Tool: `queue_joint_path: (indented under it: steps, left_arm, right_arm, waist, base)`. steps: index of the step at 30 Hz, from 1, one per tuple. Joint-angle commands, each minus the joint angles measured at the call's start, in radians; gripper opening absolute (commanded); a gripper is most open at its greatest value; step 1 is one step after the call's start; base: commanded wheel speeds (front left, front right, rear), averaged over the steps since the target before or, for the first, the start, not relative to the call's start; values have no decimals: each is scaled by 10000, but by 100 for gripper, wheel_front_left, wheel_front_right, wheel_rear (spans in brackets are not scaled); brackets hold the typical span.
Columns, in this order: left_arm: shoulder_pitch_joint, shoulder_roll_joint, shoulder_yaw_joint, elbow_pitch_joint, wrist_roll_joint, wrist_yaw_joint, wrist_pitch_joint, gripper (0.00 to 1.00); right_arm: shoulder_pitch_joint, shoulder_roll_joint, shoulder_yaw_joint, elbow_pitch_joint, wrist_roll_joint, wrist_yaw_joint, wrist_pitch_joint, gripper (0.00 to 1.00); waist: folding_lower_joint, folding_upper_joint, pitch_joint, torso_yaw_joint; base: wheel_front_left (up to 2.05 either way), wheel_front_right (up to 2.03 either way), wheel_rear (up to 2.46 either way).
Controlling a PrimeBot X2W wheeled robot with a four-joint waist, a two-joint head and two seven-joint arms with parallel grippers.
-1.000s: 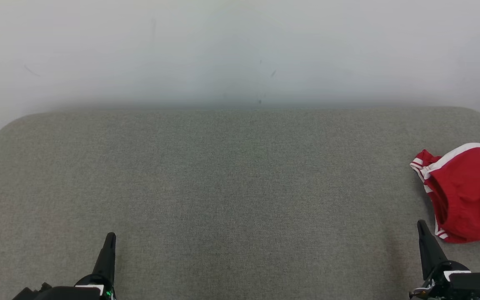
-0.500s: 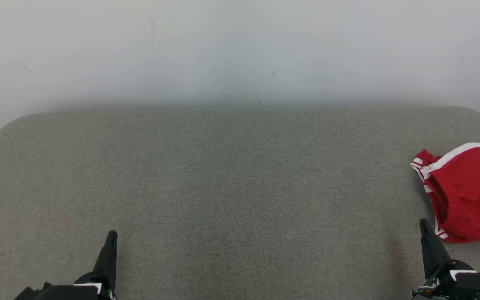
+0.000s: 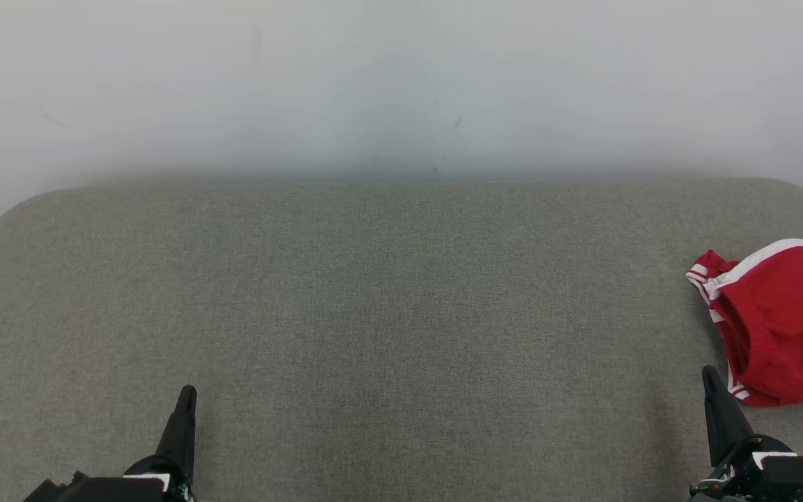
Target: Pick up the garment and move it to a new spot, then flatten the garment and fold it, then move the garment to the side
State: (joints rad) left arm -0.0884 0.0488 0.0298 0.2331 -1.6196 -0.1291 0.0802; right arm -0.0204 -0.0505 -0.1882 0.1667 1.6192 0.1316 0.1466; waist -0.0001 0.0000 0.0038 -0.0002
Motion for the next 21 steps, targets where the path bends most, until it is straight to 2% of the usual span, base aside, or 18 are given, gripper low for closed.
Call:
queue_joint_path:
  steps: [1, 21]
  left_arm:
    - [-159, 26, -22, -45, -50, -28, -4, 0]
    - [-159, 26, -23, -47, -50, -28, -6, 0]
  right_arm:
    - [-65, 6, -17, -53, 20, -17, 25, 0]
    - [-65, 6, -16, -52, 21, -17, 24, 0]
  waist:
    - [1, 0, 0, 0]
    - [1, 0, 0, 0]
  base:
    - [0, 0, 0]
    - [0, 0, 0]
